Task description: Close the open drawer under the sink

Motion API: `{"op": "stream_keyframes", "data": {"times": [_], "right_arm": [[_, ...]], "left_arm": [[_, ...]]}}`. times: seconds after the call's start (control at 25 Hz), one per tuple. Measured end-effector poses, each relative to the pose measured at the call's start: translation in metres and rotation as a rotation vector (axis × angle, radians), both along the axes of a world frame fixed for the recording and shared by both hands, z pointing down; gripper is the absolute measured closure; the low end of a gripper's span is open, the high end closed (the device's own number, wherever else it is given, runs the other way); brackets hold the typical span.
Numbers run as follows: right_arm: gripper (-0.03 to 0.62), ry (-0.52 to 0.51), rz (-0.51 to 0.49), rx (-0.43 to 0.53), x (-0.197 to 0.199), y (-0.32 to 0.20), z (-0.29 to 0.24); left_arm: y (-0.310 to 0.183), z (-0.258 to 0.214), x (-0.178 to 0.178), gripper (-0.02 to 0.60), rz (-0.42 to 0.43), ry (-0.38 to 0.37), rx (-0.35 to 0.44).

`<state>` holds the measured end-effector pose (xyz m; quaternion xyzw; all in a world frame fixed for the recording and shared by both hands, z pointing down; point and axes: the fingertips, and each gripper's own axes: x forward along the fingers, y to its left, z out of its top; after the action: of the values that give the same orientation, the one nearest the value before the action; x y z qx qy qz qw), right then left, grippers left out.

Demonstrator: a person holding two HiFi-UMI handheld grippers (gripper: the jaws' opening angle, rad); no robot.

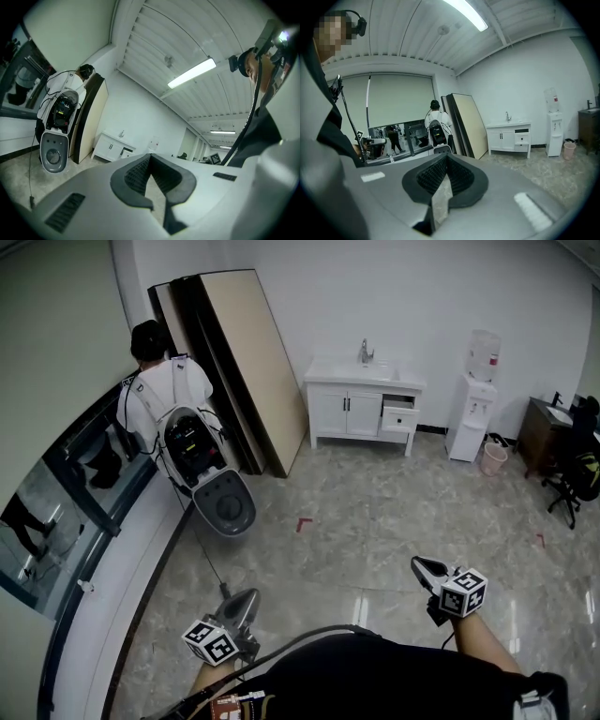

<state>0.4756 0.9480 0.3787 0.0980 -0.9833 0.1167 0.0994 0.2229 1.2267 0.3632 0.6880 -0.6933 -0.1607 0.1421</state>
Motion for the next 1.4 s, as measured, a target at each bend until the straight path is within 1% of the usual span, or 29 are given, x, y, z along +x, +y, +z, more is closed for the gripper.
{"op": "stream_keyframes", "data": {"times": [0.12,0.28,0.36,0.48,0.56,0.72,0.88,1.0,1.12,1.28,1.4], "right_arm": [[0.592,-0.012,-0.031,-0.037,-0.019,-0.042,-0.003],[0.592,-0.011,-0.091,-0.020,-0.037,-0.109,-0.011],[0.592,-0.013,-0.119,0.000,-0.042,-0.141,-0.014],[0.592,-0.025,-0.130,0.008,-0.041,-0.184,-0.012],[0.592,-0.029,-0.120,-0.004,-0.041,-0.211,-0.007],[0.592,-0.029,-0.103,-0.022,-0.043,-0.246,0.002],[0.592,-0.013,-0.035,-0.054,-0.035,-0.275,0.015],[0.592,0.004,0.020,-0.062,-0.030,-0.293,0.024],[0.592,0.011,0.075,-0.034,-0.040,-0.307,0.018],[0.592,0.008,0.181,-0.013,-0.067,-0.330,0.006],[0.592,-0.003,0.225,-0.007,-0.100,-0.339,-0.007]], "left_arm": [[-0.037,-0.008,-0.006,0.583,-0.044,0.001,0.004],[-0.094,-0.029,-0.008,0.583,-0.086,-0.035,-0.006],[-0.123,-0.033,-0.009,0.583,-0.112,-0.030,-0.005],[-0.165,-0.031,0.001,0.583,-0.115,-0.036,-0.008],[-0.194,-0.027,0.004,0.583,-0.098,-0.031,-0.015],[-0.245,-0.021,0.000,0.583,-0.049,-0.028,-0.063],[-0.290,-0.018,-0.014,0.583,0.004,-0.017,-0.060],[-0.322,-0.011,-0.025,0.583,0.063,-0.010,-0.045],[-0.351,-0.008,-0.050,0.583,0.123,-0.002,-0.038],[-0.387,-0.013,-0.099,0.583,0.203,0.002,-0.005],[-0.405,-0.029,-0.142,0.583,0.241,-0.030,0.011]]}}
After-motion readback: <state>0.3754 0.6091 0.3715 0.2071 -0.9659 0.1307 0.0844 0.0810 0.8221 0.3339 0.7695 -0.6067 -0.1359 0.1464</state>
